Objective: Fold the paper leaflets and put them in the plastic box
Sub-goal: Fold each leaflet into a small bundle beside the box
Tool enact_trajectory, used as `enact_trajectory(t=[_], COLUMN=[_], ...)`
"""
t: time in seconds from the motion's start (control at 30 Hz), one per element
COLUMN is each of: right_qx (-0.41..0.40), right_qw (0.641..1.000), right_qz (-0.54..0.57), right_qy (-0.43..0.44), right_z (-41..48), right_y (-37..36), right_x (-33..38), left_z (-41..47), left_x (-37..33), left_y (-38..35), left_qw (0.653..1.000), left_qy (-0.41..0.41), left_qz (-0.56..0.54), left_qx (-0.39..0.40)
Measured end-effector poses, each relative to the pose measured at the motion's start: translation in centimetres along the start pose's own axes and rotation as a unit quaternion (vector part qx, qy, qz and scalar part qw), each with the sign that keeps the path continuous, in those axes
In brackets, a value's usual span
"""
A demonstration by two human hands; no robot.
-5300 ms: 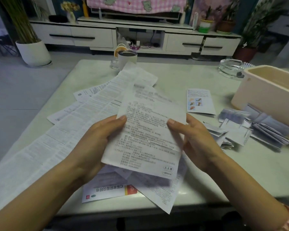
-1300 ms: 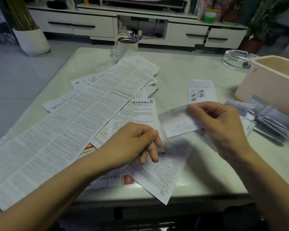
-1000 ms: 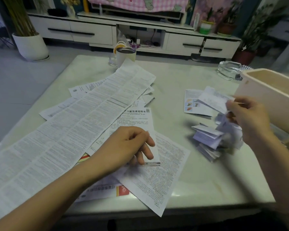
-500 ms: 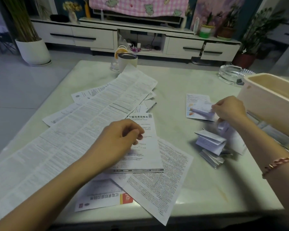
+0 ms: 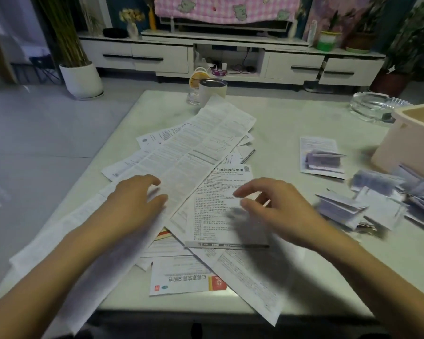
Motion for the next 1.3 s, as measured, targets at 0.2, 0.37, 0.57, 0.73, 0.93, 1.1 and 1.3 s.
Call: enact_trajectory(t=[0.2, 0.37, 0.57, 0.73, 0.93, 1.1, 1.3], right_qx=[0.08, 0.168, 0.179, 0.146, 0.095, 0.101, 0.17], right_qw=[0.986, 0.954, 0.899, 0.922, 0.939, 0.987, 0.919], right_qz=[-0.063, -0.103, -0.233, -0.219, -0.183, 0.035, 0.351], right_qy=[0.134, 0.224, 0.324, 0.284, 0.277, 0.117, -0.046], right_z=[-0.7, -2.0, -4.4, -4.3, -3.5, -0.3, 0.2], right_y=[-7.0, -14.1, -21.5, -21.6, -21.2, -17.8, -16.0], right_x=[6.2, 11.5, 12.8, 13.1, 14.0, 13.2, 15.0], left_z=[-2.7, -5.2, -6.9, -7.8, -8.4, -9.9, -9.8], left_x=[4.9, 9.4, 13.0, 14.2, 15.9, 18.6, 19.1], left_y=[5.1, 6.7, 7.0, 7.1, 8.8, 9.5, 7.2], left_qw=[0.994, 0.989, 0.986, 0.979, 0.956, 0.851, 0.818], left_qy=[0.03, 0.062, 0.087, 0.102, 0.118, 0.194, 0.22], left_qz=[-0.03, -0.035, -0.082, -0.137, -0.186, -0.355, -0.411], left_qx=[-0.103, -0.128, -0.112, -0.112, -0.193, -0.335, -0.336])
Point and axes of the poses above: each hand's wrist, its own z-axis towards the middle knuckle, its own y-axis out of the back of the hand, x = y × z, the point moved 10 cm from there along z, towards the middle knuckle, and after that the axes turned 7 degrees about -y, right-handed, at the moved point
